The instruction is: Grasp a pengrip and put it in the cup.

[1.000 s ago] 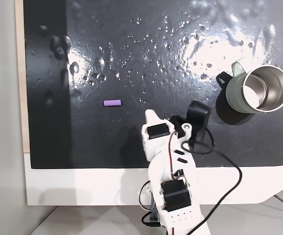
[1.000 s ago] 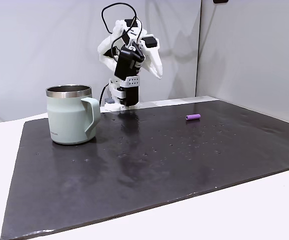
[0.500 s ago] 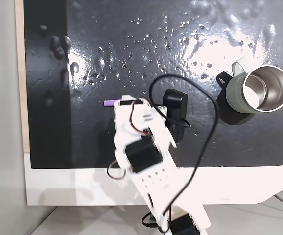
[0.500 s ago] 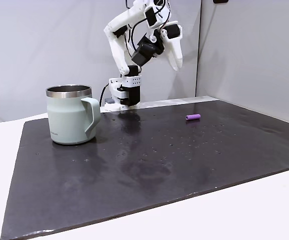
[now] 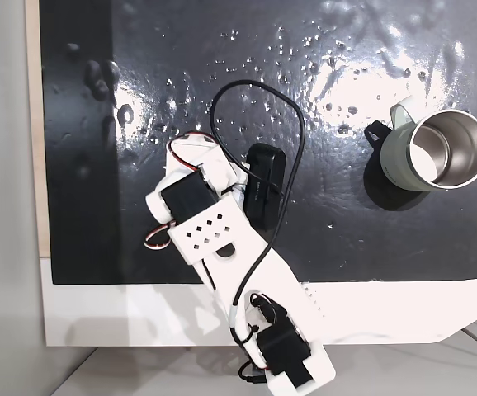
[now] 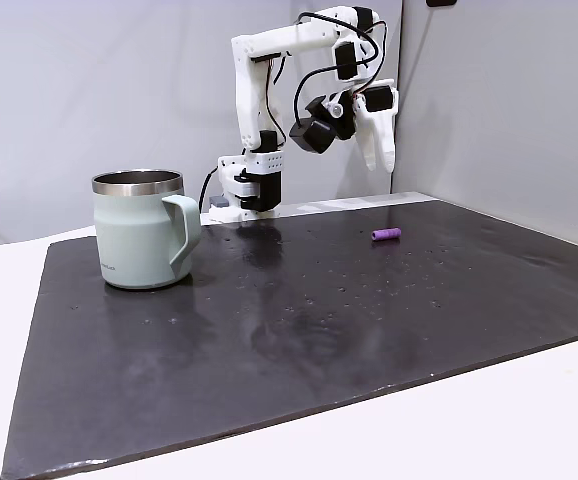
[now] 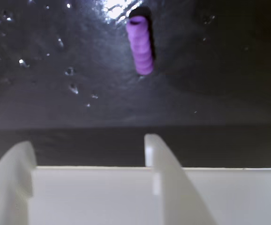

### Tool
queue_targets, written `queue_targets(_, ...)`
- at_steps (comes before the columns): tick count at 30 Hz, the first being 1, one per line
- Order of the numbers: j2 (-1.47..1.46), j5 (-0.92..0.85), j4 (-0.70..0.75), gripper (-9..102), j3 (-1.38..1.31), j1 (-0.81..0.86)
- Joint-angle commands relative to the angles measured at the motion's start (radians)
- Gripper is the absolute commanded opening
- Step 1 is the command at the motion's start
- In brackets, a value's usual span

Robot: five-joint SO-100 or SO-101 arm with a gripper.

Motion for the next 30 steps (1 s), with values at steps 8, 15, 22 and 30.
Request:
queue_targets(8, -0.156, 0.072, -0.110, 21, 0.037, -0.018)
queue_targets(15, -0.296, 0.089, -0.156, 22, 0.011, -0.026)
queue_targets(22, -0.380, 0.075, -0.218, 23, -0.006, -0.037)
queue_targets(30, -0.497, 0.074, -0.224, 21, -0.086, -0.055)
